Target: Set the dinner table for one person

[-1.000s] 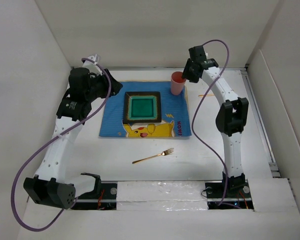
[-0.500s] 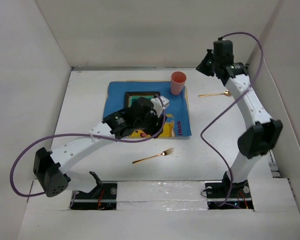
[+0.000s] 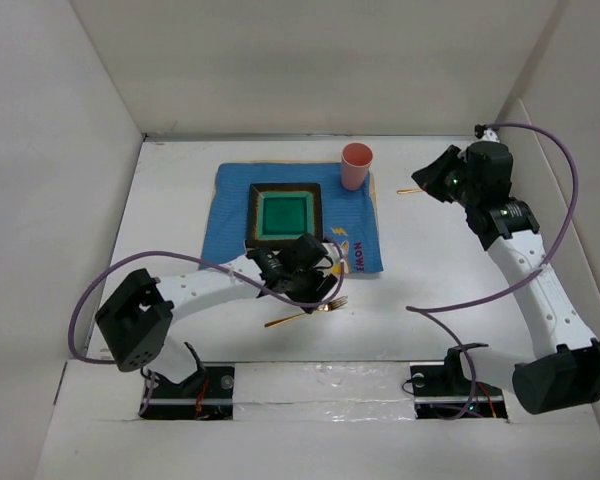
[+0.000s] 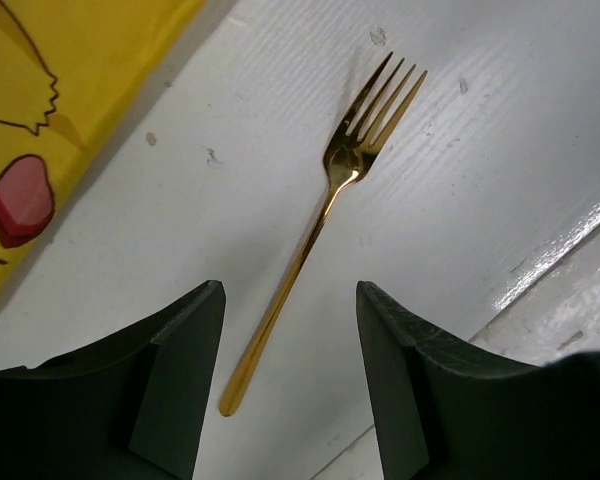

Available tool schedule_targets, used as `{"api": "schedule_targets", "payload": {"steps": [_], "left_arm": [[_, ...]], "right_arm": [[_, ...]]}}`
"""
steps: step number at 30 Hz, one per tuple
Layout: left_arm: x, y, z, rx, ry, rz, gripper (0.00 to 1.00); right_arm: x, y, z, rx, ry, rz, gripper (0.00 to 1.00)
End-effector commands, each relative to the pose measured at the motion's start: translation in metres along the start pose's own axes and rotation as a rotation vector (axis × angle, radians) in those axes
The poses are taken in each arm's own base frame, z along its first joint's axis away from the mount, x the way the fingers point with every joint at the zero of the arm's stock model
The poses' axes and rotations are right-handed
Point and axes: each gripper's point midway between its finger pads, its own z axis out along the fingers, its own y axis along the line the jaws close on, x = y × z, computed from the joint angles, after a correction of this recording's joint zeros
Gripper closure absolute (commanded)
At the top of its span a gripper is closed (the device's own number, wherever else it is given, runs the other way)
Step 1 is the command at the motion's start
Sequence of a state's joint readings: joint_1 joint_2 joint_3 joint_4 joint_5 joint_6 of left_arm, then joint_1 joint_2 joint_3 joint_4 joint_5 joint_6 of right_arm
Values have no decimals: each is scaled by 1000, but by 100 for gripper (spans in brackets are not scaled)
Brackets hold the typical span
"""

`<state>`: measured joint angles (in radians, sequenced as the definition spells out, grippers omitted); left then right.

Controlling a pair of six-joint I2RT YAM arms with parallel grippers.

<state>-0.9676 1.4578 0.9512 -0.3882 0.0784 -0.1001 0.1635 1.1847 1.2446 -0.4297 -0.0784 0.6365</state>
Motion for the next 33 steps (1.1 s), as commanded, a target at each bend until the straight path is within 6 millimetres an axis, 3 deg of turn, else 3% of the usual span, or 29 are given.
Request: {"api": "schedule_targets", "payload": {"steps": [1,5,13,17,21,23,26,30,33], "left_arm": [[-6,-8,14,41,5,53,48],[-3,-11,27,47,50,80,51],[17,-10,57,36,182,87,57],[35,-17,73,4,267,136,70],[52,-25,79,-99,339,240,100],[53,-33,78,-96,336,255,100],[46,-36,71,-85,298,236,100],[30,-33,57,-97,243,181,100],[0,-37,37,-97,147,138,100]], "right_arm": [[-3,0,-9,-38,-13,2,81],[-11,-6,-17,-36,-37,9,81],[-21,6,-28,-77,-54,5,81],[-33,10,-34,-82,-85,4,80],[-61,20,-40,-85,-141,3,80],[-79,30,-42,-104,-173,7,80],[-97,39,-41,-132,-191,8,80],[-105,46,-42,-173,-204,22,80],[-106,50,-42,-194,-202,29,80]]}}
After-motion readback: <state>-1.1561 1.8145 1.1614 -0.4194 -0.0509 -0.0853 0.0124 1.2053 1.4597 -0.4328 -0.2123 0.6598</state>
